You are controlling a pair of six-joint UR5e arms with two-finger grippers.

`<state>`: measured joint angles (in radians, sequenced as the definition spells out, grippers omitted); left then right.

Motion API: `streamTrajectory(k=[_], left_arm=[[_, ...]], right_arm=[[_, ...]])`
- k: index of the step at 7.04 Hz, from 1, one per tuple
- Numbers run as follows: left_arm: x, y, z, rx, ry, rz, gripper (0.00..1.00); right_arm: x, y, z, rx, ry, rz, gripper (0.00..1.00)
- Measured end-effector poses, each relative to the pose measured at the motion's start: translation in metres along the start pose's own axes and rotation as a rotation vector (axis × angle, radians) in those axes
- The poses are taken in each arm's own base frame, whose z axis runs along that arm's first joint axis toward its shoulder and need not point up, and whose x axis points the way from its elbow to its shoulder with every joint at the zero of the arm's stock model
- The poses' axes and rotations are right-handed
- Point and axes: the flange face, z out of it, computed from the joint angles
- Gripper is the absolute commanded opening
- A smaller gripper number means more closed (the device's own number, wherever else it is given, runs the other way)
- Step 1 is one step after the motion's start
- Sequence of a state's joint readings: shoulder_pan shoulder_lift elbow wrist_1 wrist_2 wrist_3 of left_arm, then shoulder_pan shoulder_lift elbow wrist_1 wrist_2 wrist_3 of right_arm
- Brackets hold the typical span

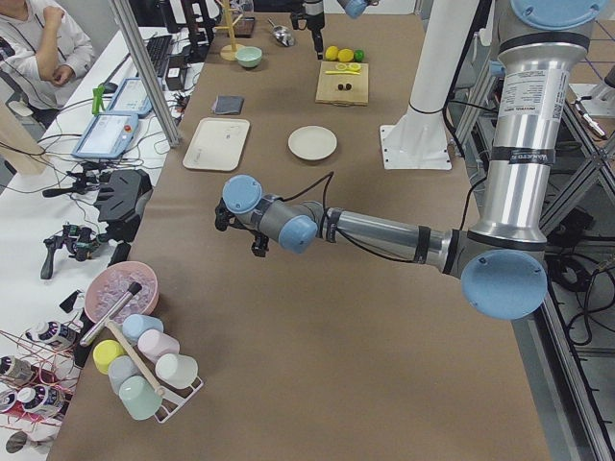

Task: Place red cherry on plate
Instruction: 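Release the plate and withdraw the left arm while the right arm reaches the cherries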

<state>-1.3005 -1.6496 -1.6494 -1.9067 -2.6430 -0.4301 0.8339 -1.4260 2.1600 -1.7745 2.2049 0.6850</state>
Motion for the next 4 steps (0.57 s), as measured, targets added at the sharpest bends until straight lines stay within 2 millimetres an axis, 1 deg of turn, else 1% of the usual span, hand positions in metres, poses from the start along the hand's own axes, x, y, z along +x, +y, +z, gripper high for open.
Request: streamTrajectory(k=[1,2,3,4], left_arm=[[0.000,0.000,-0.001,0.002,-0.002,-0.004,0.97],[0.000,-0.001,-0.001,0.004,-0.004,-0.006,0.97],[0.001,-0.003,-0.001,0.005,-0.005,-0.006,0.97],[0.001,-0.003,-0.001,0.006,-0.006,-0.008,0.97]], right_arm=[[0.012,0.017,0.011,0.007,-0.004,-0.003,0.94],[0.023,0.039,0.029,0.027,-0.005,0.009,0.94],[0.026,0.057,0.047,0.045,0.004,0.017,0.94],[0.023,0.070,0.059,0.054,0.013,0.025,0.93]])
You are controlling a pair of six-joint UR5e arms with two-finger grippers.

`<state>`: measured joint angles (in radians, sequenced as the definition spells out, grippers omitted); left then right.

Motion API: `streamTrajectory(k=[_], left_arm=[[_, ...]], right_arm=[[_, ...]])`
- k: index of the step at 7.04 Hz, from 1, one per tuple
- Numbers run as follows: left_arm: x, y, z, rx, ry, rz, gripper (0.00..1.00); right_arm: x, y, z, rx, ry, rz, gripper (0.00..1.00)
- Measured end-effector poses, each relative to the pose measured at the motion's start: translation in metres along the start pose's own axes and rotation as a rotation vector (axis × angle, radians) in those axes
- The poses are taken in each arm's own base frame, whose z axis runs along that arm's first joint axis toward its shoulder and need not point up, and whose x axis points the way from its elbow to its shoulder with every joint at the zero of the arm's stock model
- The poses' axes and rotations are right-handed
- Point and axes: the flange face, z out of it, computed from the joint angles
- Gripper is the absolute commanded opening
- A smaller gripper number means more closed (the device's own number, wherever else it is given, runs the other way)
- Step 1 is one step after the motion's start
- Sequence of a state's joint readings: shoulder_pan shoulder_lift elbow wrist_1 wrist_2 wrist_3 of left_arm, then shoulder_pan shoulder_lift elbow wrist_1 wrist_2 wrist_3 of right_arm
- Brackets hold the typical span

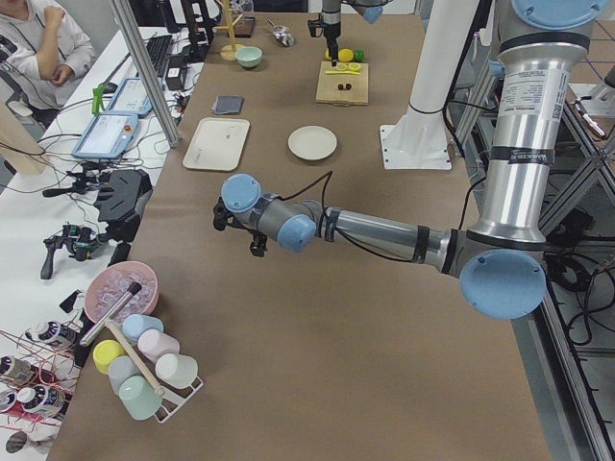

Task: Place red cherry on plate
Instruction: 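Release the plate and withdraw the left arm while the right arm reaches the cherries, then lower the right gripper onto the cherry stems and grasp them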

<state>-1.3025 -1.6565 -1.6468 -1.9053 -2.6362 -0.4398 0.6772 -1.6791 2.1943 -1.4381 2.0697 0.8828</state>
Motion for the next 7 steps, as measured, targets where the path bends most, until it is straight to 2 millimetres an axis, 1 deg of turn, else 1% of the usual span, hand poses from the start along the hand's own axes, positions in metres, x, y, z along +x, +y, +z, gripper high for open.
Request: streamTrajectory(k=[2,3,4,5,7], left_arm=[[-0.001,0.002,-0.001,0.002,-0.001,-0.006,0.97],[-0.002,0.002,-0.001,0.002,-0.002,-0.008,0.97],[-0.003,0.003,-0.002,0.003,-0.002,-0.009,0.97],[-0.003,0.003,-0.002,0.004,-0.002,-0.010,0.97],[-0.004,0.004,-0.004,0.007,-0.002,-0.011,0.97]], right_arm=[[-0.023,0.026,0.017,0.017,0.028,0.020,0.91],[-0.035,0.037,0.025,0.027,0.034,0.021,0.91],[-0.043,0.044,0.031,0.033,0.040,0.014,0.90],[-0.045,0.049,0.038,0.035,0.051,0.006,0.90],[-0.038,0.051,0.056,0.023,0.082,-0.002,0.89]])
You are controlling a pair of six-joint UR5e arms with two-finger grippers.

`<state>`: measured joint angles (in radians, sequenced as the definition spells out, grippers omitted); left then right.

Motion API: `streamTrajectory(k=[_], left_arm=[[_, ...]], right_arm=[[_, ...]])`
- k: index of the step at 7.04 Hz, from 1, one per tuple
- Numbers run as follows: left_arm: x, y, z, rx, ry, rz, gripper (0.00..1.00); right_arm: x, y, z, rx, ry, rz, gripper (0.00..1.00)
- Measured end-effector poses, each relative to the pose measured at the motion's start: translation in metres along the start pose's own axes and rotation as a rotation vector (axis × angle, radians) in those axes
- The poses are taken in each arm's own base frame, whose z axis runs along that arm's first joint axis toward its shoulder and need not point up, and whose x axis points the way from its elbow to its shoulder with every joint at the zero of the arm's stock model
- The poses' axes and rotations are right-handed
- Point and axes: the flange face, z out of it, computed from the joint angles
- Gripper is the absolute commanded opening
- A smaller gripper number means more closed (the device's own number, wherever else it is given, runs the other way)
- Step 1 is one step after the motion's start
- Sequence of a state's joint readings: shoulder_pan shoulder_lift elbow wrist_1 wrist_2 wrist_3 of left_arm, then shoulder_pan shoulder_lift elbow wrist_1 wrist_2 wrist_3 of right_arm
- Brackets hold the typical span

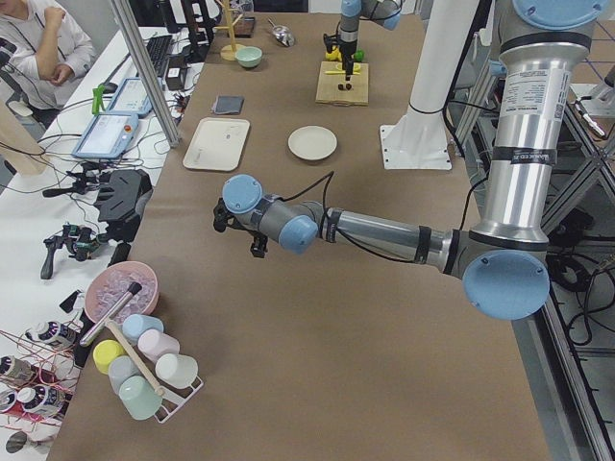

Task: Place red cherry on plate
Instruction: 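Lower the right gripper onto the cherry stems and grasp them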

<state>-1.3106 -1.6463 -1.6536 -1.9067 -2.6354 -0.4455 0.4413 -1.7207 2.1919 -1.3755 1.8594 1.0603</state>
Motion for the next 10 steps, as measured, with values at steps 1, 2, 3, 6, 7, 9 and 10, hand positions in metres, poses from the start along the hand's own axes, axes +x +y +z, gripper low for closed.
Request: streamTrajectory(k=[1,2,3,6,7,9,10], left_arm=[[0.000,0.001,0.000,0.000,0.000,-0.001,0.97],[0.000,0.002,-0.001,0.002,-0.001,0.000,0.97],[0.001,0.002,-0.002,0.004,-0.001,0.001,0.97],[0.001,0.010,-0.005,0.006,0.001,-0.005,0.97],[0.002,0.012,-0.006,0.008,0.002,-0.006,0.97],[0.003,0.013,-0.007,0.009,0.002,-0.007,0.97],[0.003,0.013,-0.007,0.009,0.002,-0.007,0.97]], right_arm=[[0.004,-0.002,0.017,0.003,0.007,-0.004,0.85],[0.009,-0.004,0.034,0.016,0.002,-0.009,0.83],[0.011,-0.004,0.043,0.026,-0.002,-0.011,0.78],[0.008,-0.002,0.042,0.035,-0.011,-0.007,0.16],[0.006,-0.001,0.041,0.038,-0.013,0.001,0.07],[0.002,0.003,0.042,0.046,-0.009,0.007,0.00],[0.000,0.005,0.043,0.050,-0.006,0.003,0.00]])
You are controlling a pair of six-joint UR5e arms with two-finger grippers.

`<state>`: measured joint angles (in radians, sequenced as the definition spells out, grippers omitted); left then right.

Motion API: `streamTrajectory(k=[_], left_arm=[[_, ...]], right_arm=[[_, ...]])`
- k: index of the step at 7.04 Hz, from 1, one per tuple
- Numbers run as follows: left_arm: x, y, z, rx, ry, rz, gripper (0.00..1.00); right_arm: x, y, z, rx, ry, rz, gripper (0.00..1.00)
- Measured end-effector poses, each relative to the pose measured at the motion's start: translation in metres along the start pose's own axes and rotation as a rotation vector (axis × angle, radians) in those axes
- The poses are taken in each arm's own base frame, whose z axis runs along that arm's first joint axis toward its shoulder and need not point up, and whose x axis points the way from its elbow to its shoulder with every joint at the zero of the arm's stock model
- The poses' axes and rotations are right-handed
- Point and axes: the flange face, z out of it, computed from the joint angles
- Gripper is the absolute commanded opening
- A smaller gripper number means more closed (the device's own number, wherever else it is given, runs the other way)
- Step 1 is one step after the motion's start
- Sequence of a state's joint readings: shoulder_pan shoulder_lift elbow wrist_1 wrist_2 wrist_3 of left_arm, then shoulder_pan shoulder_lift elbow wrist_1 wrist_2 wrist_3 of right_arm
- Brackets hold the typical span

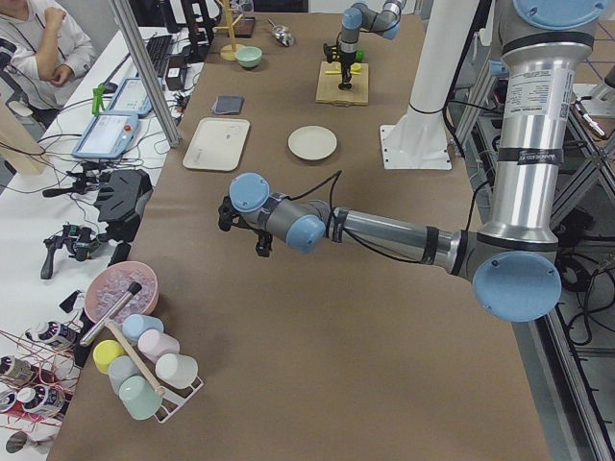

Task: Place red cherry on plate
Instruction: 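Lower the right gripper onto the cherry stems and grasp them, then lift the cherries with the right gripper and carry them over the plate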

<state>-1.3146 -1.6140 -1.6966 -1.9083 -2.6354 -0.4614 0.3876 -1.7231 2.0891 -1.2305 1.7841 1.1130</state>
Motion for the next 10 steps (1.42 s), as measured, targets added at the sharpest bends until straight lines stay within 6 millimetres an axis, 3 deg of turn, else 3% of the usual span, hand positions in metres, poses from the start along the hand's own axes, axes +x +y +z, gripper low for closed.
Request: streamTrajectory(k=[2,3,4,6,7,8,10], left_arm=[[0.003,0.000,-0.002,0.003,0.001,-0.004,0.97],[0.007,0.000,-0.003,0.007,0.003,-0.008,0.97],[0.012,0.001,-0.006,0.011,0.006,-0.008,0.97],[0.022,0.002,-0.011,0.019,0.011,-0.008,0.97],[0.024,0.003,-0.011,0.019,0.014,-0.009,0.97],[0.022,0.006,-0.012,0.019,0.014,-0.013,0.97],[0.020,0.011,-0.013,0.020,0.011,-0.016,0.97]], right_arm=[[-0.006,0.000,-0.009,0.006,-0.012,0.002,0.00],[-0.008,-0.008,-0.031,-0.010,-0.031,0.027,0.00],[-0.012,-0.027,-0.071,-0.043,-0.063,0.072,0.00],[-0.032,-0.085,-0.165,-0.076,-0.131,0.136,0.00],[-0.054,-0.112,-0.207,-0.080,-0.146,0.139,0.00],[-0.081,-0.134,-0.236,-0.078,-0.150,0.130,0.00],[-0.133,-0.183,-0.252,-0.057,-0.128,0.098,0.00]])
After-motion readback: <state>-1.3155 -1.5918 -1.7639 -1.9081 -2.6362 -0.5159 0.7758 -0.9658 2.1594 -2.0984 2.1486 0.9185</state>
